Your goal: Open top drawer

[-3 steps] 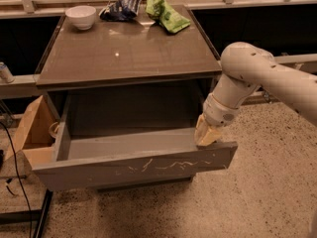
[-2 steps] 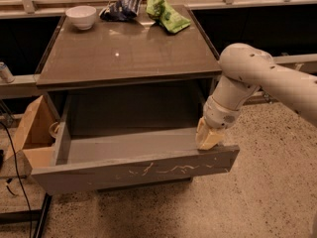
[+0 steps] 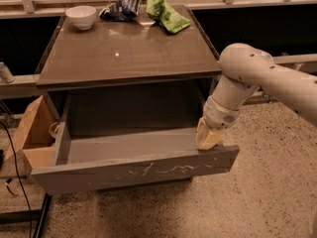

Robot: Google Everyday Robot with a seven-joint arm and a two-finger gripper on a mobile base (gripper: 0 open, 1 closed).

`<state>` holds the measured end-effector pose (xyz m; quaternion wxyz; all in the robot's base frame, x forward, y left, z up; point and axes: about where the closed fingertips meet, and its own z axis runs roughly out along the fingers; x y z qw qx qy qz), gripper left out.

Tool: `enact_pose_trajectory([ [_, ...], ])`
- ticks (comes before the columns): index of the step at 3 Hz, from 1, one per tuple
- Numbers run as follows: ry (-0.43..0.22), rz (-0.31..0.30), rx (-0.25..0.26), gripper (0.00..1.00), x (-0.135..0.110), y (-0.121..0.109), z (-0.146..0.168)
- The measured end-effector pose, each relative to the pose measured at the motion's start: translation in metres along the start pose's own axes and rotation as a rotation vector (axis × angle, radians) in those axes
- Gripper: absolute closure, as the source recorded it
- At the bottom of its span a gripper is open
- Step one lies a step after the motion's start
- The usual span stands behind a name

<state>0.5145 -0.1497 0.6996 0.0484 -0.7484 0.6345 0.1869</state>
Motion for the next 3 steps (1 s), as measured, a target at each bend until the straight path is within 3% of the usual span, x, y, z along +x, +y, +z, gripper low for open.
enact_pose_trajectory([
  [2,0.0,0.0,0.0,0.0,0.0,0.0,0.0002],
  [3,0.0,0.0,0.0,0.0,0.0,0.0,0.0002],
])
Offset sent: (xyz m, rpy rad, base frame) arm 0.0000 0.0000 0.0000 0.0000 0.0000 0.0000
